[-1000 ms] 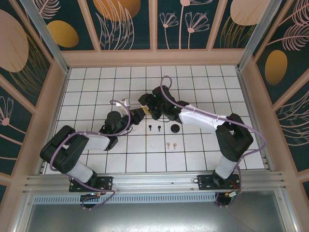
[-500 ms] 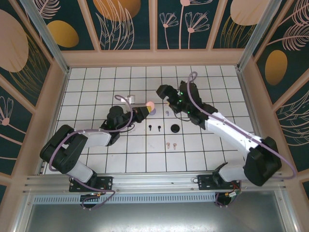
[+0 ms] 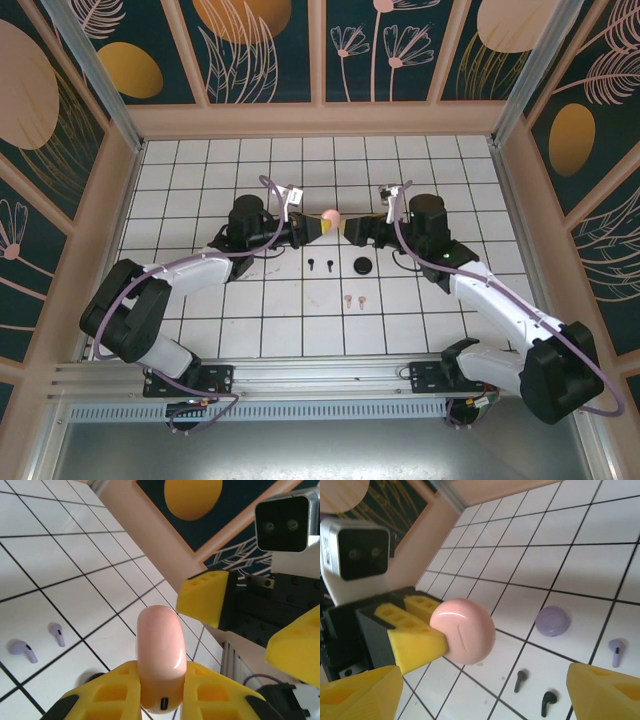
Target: Insert wireless bluetooth earbuds into charging case
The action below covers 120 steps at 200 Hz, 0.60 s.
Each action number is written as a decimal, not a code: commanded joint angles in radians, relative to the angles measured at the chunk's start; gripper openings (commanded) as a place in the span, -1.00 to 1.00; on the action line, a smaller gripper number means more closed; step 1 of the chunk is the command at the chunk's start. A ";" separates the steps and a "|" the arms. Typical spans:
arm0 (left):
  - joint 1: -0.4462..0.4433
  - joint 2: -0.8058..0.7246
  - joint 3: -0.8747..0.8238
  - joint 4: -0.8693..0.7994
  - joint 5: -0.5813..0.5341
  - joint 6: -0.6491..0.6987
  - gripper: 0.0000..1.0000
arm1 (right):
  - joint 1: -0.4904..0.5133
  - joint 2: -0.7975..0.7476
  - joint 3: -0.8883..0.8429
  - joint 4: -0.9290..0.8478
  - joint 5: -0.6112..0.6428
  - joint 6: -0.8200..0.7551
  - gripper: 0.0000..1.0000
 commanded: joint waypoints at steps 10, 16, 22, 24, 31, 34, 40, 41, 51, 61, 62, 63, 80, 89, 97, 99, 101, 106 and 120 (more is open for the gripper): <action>-0.003 -0.022 0.035 -0.035 0.088 0.029 -1.00 | -0.004 0.037 -0.009 0.082 -0.080 -0.039 0.64; -0.003 -0.023 0.036 -0.036 0.093 0.027 -1.00 | -0.004 0.044 -0.008 0.090 -0.080 -0.036 0.63; -0.002 -0.023 0.036 -0.037 0.095 0.027 -1.00 | -0.004 0.052 -0.008 0.096 -0.081 -0.031 0.62; -0.003 -0.023 0.036 -0.037 0.096 0.027 -1.00 | -0.004 0.054 -0.007 0.098 -0.081 -0.031 0.62; -0.003 -0.025 0.034 -0.037 0.097 0.025 -1.00 | -0.004 0.064 -0.004 0.102 -0.081 -0.028 0.61; -0.003 -0.025 0.034 -0.037 0.099 0.026 -1.00 | -0.004 0.067 -0.003 0.103 -0.081 -0.028 0.60; -0.003 -0.026 0.033 -0.037 0.100 0.025 -1.00 | -0.005 0.075 -0.001 0.108 -0.081 -0.025 0.60; -0.004 -0.027 0.033 -0.037 0.101 0.025 -1.00 | -0.005 0.076 -0.001 0.109 -0.081 -0.025 0.60; -0.003 -0.030 0.031 -0.035 0.101 0.023 -1.00 | -0.004 0.087 0.002 0.115 -0.081 -0.022 0.59; -0.004 -0.033 0.029 -0.033 0.104 0.020 -1.00 | -0.004 0.098 0.007 0.117 -0.080 -0.020 0.57; -0.004 -0.034 0.029 -0.033 0.104 0.020 -1.00 | -0.004 0.100 0.007 0.117 -0.080 -0.020 0.57; -0.003 -0.034 0.028 -0.033 0.104 0.019 -1.00 | -0.004 0.101 0.007 0.117 -0.080 -0.020 0.57; -0.003 -0.042 0.025 -0.028 0.103 0.016 -1.00 | -0.004 0.120 0.010 0.122 -0.077 -0.017 0.54; -0.004 -0.046 0.024 -0.027 0.104 0.015 -1.00 | -0.003 0.129 0.010 0.119 -0.072 -0.016 0.51; -0.003 -0.050 0.021 -0.024 0.104 0.012 -1.00 | -0.004 0.137 0.009 0.119 -0.065 -0.016 0.49; -0.003 -0.051 0.020 -0.024 0.104 0.012 -1.00 | -0.004 0.139 0.007 0.119 -0.063 -0.016 0.49; -0.003 -0.052 0.020 -0.024 0.104 0.011 -1.00 | -0.003 0.140 0.007 0.119 -0.062 -0.014 0.48; -0.004 -0.054 0.020 -0.022 0.105 0.010 -1.00 | -0.004 0.144 0.005 0.121 -0.058 -0.014 0.47; -0.004 -0.061 0.017 -0.015 0.111 0.005 -1.00 | -0.006 0.156 0.000 0.117 -0.030 -0.007 0.41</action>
